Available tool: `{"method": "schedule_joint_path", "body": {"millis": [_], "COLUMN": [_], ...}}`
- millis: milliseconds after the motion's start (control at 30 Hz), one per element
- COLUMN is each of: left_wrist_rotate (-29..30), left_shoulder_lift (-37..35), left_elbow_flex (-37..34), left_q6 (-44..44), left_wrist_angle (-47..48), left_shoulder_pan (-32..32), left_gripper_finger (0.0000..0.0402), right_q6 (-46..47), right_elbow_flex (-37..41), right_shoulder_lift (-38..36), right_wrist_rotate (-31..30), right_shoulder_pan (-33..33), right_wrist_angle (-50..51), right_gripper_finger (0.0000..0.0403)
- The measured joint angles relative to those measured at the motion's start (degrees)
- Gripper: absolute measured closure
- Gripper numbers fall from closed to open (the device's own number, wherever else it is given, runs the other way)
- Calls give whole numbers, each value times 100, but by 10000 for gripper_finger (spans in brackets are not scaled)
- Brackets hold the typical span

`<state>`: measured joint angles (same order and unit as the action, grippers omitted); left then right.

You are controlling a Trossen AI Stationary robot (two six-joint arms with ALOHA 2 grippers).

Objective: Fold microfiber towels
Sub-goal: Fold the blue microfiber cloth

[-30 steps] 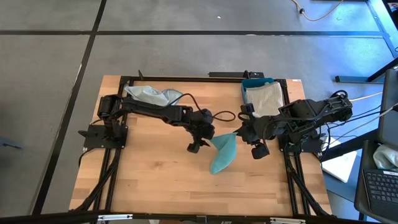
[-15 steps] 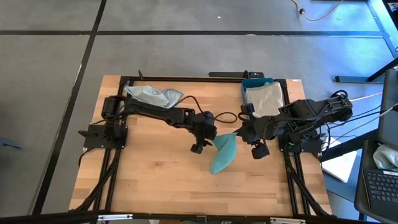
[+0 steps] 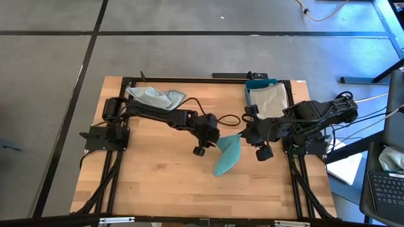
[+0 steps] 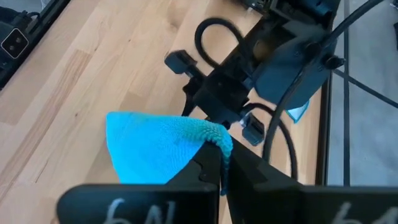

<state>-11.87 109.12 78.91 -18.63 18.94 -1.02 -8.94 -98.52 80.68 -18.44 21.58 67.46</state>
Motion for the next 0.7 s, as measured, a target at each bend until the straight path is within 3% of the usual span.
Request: {"method": "schedule_joint_path", "body": {"millis": [400,600,700], "left_wrist_rotate": [-89,170,332], "left_shoulder_lift": [-13,-11,-11], "left_elbow_flex": [-9,-9,-9], "left_q6": [6,153,280], "left_wrist_angle": [-37,-70,-52], "left_shoulder_pan": [-13,-12,-12], "left_gripper_finger": [336,390,397], "right_q6": [71,95,95], "right_elbow_flex": [0,0,0], "right_shoulder_lift": [0,0,0], "right_wrist_rotate": [0,0,0], "right_shoulder_pan": [0,0,2], "right_wrist_angle": [17,42,64], "right_gripper_finger": [392,392,392]}}
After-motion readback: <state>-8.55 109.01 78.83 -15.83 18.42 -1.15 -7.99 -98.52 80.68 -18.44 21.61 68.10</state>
